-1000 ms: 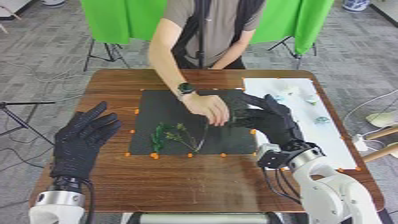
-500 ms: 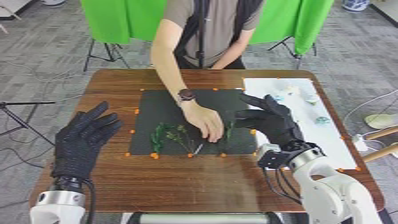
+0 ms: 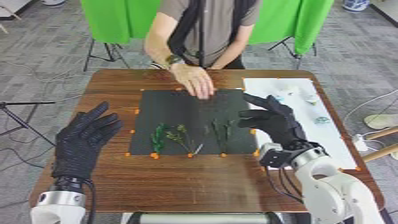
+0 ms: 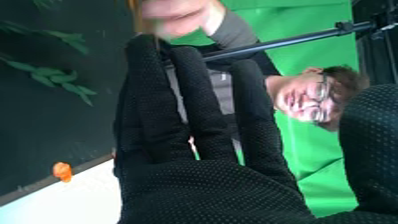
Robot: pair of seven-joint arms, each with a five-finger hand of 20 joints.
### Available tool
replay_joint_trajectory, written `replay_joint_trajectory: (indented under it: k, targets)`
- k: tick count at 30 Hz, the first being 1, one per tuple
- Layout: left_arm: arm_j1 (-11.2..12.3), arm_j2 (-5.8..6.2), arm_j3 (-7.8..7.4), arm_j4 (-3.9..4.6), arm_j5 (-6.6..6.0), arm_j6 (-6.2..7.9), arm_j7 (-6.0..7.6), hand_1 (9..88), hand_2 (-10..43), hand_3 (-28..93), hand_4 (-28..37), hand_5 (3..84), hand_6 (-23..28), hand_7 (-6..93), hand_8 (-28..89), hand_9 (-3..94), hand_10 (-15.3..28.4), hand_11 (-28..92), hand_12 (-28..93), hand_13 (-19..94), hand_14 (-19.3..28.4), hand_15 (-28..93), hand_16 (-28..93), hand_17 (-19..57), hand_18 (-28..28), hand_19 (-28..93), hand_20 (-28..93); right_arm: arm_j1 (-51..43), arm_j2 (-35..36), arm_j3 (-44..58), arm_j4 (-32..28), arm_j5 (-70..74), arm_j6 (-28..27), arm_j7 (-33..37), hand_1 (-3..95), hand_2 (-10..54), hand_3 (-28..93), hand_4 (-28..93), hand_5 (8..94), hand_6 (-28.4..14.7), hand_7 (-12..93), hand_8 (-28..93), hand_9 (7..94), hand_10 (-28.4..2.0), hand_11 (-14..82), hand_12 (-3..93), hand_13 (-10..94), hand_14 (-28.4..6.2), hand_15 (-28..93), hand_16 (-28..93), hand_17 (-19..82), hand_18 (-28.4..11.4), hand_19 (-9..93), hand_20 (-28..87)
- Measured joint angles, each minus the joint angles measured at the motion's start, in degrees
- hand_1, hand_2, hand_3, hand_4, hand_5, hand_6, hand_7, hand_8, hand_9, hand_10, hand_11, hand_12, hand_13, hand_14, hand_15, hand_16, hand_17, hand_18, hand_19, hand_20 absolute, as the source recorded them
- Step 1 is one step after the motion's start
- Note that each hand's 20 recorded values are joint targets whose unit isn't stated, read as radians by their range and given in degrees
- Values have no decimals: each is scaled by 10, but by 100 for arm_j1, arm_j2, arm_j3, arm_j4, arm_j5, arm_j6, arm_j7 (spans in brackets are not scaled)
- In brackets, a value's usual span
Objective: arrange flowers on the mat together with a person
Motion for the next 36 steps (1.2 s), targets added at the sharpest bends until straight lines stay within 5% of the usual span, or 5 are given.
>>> replay_joint_trajectory:
  k: [13,21,36]
  targets:
    - [-8,31,17,0,-2,31,18,225,131,743,-283,425,136,105,-85,410,251,312,100,312,284,572,-142,-32,279,767,-254,92,535,5,-27,-1463,1505,114,205,41,791,-282,453,1,125,-128,596,-198,201,122,544,-200,543,71,119,-221,606,172]
    - [-17,43,27,-7,-2,54,13,226,131,743,-283,426,136,105,-85,410,251,312,100,311,284,573,-142,-32,278,768,-255,539,1185,-368,43,-3935,1557,1741,231,21,781,-282,434,3,120,-124,643,-196,234,127,611,-181,571,68,152,-246,643,163]
    - [-84,32,12,-7,7,40,-76,227,130,744,-283,425,137,105,-85,409,251,313,100,311,284,572,-143,-32,278,768,-256,1395,1609,-1367,883,-7375,158,2421,271,-13,782,-282,430,7,116,-121,658,-181,223,126,650,-154,552,72,170,-226,675,129]
